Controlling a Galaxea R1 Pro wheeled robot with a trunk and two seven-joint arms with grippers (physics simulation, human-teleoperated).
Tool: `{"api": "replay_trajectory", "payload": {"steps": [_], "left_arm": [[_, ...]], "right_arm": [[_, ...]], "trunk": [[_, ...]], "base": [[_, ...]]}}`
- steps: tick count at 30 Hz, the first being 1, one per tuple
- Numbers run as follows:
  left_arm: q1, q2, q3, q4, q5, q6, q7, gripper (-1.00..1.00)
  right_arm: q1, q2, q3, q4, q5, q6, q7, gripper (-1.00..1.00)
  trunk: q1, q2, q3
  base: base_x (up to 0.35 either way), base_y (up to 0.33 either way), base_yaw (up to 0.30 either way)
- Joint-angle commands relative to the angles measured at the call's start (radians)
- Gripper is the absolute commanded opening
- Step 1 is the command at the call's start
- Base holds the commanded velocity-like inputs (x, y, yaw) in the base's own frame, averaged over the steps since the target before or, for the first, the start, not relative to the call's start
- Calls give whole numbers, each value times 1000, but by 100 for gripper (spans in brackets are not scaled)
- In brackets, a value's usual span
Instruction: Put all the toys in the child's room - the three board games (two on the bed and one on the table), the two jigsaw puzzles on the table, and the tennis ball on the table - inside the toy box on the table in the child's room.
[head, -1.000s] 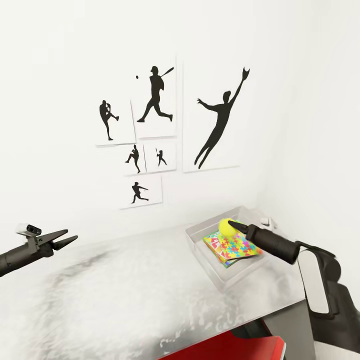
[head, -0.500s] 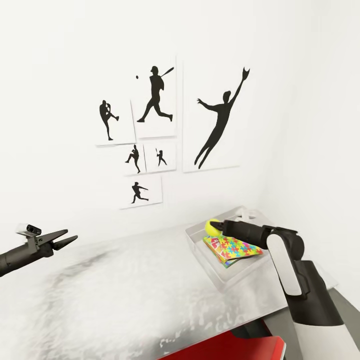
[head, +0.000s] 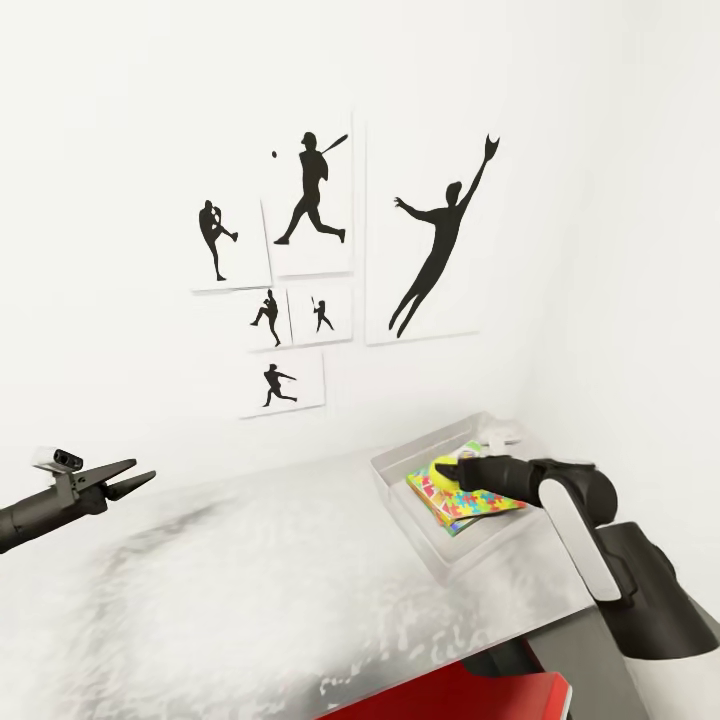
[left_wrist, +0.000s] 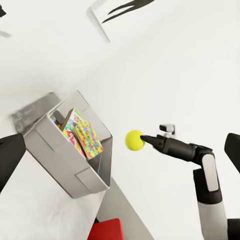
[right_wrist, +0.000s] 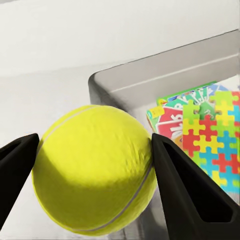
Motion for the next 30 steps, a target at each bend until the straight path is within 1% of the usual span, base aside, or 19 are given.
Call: {"api": "replay_trajectory", "payload": {"steps": [1, 6, 8, 11, 17, 20, 24, 26, 27, 29, 30], "left_arm": [[-1, 0, 0, 0, 1, 11, -3, 100], [-1, 0, 0, 0, 1, 11, -2, 100], [-1, 0, -1, 0, 1, 11, -2, 100], [-1, 0, -1, 0, 1, 11, -2, 100], [-1, 0, -1, 0, 1, 11, -2, 100], [-1, 0, -2, 0, 1, 11, -2, 100], [-1, 0, -2, 0, 1, 11, -2, 100], [-1, 0, -2, 0, 1, 11, -3, 100], [-1, 0, -2, 0, 1, 11, -3, 100], [-1, 1, -1, 0, 1, 11, -4, 100], [-1, 1, 0, 0, 1, 11, -4, 100]], "right_arm": [[-1, -7, 11, -1, 6, 4, 4, -100], [0, -19, 44, -1, 7, 4, 4, -100], [2, -33, 53, 0, 7, 4, 4, -100], [4, -61, 63, 0, 7, 4, 4, -100], [14, -110, 67, 10, 6, 4, 5, -100], [12, -119, 68, 27, 6, 4, 6, -100], [10, -121, 72, 42, 7, 4, 8, -100], [10, -121, 95, 45, 7, 4, 8, -100], [10, -121, 130, 47, 7, 4, 8, -100], [10, -121, 167, 50, 7, 4, 9, -100], [10, -120, 179, 50, 7, 4, 9, -100]], "trunk": [[1, -2, -2], [1, -2, -2], [1, -2, -2], [1, -2, -2], [1, -2, -2], [1, -2, -2], [1, -2, -2], [1, -2, -2], [1, -2, -2], [1, -2, -2], [1, -2, -2]], "base": [[0, 0, 0], [0, 0, 0], [0, 0, 0], [0, 0, 0], [0, 0, 0], [0, 0, 0], [0, 0, 0], [0, 0, 0], [0, 0, 0], [0, 0, 0], [0, 0, 0]]}}
